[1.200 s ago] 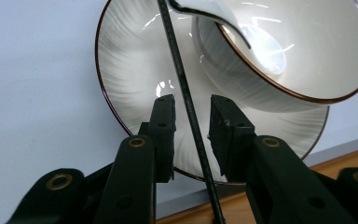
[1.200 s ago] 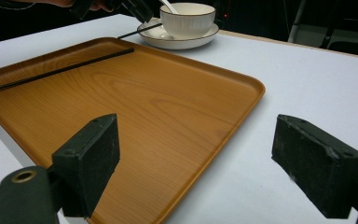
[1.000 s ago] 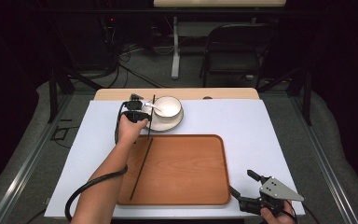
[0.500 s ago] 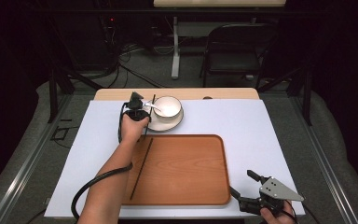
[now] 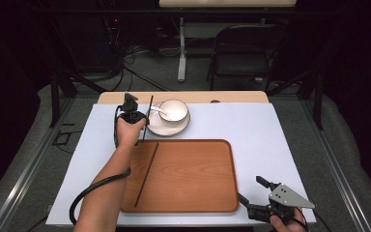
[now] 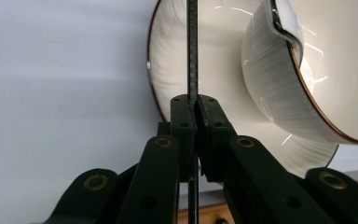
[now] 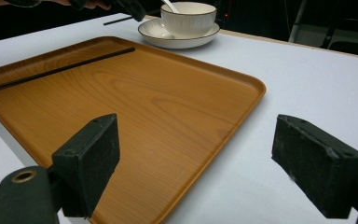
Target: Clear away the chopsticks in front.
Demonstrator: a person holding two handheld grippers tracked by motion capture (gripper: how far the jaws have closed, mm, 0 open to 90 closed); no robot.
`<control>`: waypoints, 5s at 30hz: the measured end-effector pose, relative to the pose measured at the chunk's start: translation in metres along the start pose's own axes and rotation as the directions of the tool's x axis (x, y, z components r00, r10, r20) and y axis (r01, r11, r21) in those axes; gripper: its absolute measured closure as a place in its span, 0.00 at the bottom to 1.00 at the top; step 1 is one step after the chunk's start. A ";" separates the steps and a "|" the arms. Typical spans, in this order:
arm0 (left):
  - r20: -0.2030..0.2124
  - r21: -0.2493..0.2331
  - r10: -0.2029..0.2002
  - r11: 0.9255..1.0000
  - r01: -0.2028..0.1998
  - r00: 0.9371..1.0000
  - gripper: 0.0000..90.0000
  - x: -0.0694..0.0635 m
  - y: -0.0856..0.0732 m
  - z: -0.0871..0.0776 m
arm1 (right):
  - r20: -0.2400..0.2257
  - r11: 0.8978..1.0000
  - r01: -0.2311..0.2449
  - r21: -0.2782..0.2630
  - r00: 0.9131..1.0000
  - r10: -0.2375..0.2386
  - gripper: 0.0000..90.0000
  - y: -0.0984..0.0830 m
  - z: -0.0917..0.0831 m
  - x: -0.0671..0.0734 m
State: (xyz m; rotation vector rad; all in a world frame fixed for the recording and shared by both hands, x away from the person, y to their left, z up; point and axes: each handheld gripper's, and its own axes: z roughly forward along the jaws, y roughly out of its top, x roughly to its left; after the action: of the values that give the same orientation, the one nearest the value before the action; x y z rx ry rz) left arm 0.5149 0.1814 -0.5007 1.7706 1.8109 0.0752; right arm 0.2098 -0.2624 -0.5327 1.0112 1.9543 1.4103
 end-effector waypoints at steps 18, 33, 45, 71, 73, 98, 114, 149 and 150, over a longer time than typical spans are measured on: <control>0.097 -0.032 0.085 0.996 -0.082 0.992 0.96 0.033 -0.068 -0.083 | -0.013 1.000 0.000 0.002 1.000 0.000 0.16 0.001 0.005 -0.001; 0.172 -0.038 0.139 0.990 -0.135 0.975 0.96 0.027 -0.120 -0.106 | -0.013 1.000 -0.002 0.003 1.000 0.002 0.16 0.001 0.005 0.000; 0.117 -0.011 0.190 0.982 -0.190 0.975 0.95 0.014 -0.171 -0.099 | -0.017 1.000 -0.004 0.006 1.000 0.004 0.16 0.002 0.006 0.000; 0.041 0.081 0.204 0.975 -0.207 0.978 0.95 0.013 -0.182 -0.066 | -0.015 1.000 0.001 0.005 1.000 -0.001 0.16 0.002 0.005 0.000; 0.042 0.084 0.204 0.975 -0.207 0.978 0.95 0.013 -0.182 -0.066 | -0.014 1.000 0.001 0.005 1.000 -0.001 0.16 0.002 0.005 0.000; 0.029 0.076 0.210 0.975 -0.211 0.977 0.94 0.012 -0.182 -0.065 | -0.015 1.000 0.004 0.004 1.000 -0.004 0.16 0.002 0.004 0.001; 0.055 -0.088 0.275 0.959 -0.270 0.960 0.75 0.009 -0.183 -0.081 | -0.010 1.000 0.003 0.003 1.000 -0.003 0.16 0.002 0.004 0.001; 0.061 -0.452 0.391 0.831 -0.324 0.918 0.36 0.068 -0.229 -0.118 | -0.006 1.000 -0.011 0.011 1.000 0.011 0.16 0.001 0.004 0.001; 0.059 -0.449 0.388 0.833 -0.323 0.920 0.36 0.070 -0.230 -0.116 | -0.007 1.000 -0.005 0.010 1.000 0.005 0.16 0.002 0.004 0.000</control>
State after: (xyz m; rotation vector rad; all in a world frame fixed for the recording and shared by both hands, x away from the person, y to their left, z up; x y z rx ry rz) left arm 0.2628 0.2626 -0.5322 1.7079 1.2167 0.4497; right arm 0.2133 -0.2593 -0.5327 1.0179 1.9674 1.4095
